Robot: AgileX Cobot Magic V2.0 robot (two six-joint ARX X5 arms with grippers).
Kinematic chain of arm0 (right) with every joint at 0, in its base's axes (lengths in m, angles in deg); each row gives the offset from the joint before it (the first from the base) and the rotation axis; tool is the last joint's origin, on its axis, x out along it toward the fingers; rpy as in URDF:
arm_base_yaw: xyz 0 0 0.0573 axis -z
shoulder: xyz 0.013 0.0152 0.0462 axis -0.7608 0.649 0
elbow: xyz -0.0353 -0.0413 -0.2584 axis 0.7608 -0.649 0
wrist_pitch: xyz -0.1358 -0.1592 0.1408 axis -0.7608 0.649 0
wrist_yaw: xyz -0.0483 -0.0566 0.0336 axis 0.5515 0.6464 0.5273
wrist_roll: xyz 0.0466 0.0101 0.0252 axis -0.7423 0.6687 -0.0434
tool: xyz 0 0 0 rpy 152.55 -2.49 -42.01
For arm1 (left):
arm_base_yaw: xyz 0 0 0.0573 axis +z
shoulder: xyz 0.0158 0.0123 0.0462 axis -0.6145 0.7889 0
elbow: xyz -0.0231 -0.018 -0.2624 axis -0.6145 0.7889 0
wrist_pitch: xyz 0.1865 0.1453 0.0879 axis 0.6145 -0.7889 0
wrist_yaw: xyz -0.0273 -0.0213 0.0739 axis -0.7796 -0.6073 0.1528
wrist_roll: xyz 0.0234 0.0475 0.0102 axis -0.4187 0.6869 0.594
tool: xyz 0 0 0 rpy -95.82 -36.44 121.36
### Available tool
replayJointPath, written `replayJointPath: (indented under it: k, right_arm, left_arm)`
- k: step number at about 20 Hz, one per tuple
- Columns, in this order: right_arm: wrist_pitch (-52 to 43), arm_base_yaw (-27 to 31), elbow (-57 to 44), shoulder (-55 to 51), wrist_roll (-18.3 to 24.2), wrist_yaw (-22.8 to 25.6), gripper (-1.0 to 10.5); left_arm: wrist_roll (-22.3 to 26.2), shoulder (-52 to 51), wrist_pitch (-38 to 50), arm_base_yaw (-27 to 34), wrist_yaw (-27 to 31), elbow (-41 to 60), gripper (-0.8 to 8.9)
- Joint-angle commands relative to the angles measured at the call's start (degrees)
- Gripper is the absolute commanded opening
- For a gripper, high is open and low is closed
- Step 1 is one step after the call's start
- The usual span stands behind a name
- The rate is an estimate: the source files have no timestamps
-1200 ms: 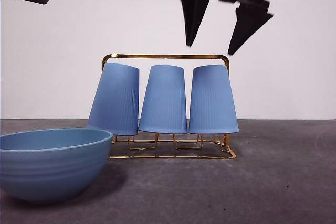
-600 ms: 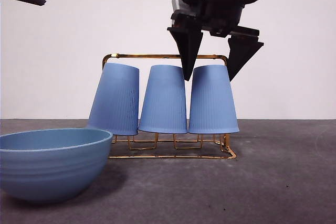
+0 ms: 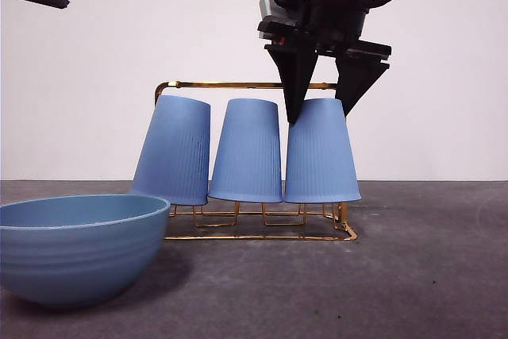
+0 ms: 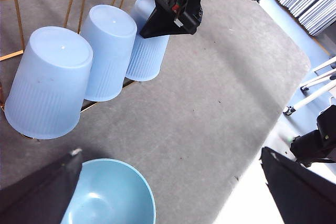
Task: Right arm lift cup from the cupboard, then place it on the right of the bowl
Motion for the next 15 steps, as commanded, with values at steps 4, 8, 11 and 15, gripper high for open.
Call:
replayJointPath:
  k: [4, 8, 11, 15]
  right_arm:
    - [0.6, -0.4, 1.4, -1.1, -1.3, 1.8, 2.1]
    - [1.4, -0.4, 1.3, -5.7, -1.3, 2.4, 2.1]
    - [2.4, -0.4, 1.3, -9.3, -1.4, 1.2, 2.1]
    - [4.9, -0.7, 1.1, -13.7, -1.4, 1.3, 2.1]
  left_arm:
    - [0.0, 0.2, -0.2, -0.2, -0.3, -1.4, 5.85]
    - [0.0, 0.2, -0.1, -0.2, -0.3, -1.4, 5.85]
    - [0.0, 0.3, -0.1, -0.2, -0.3, -1.4, 5.84]
    - [0.1, 1.1, 0.0, -0.2, -0.3, -1.4, 5.84]
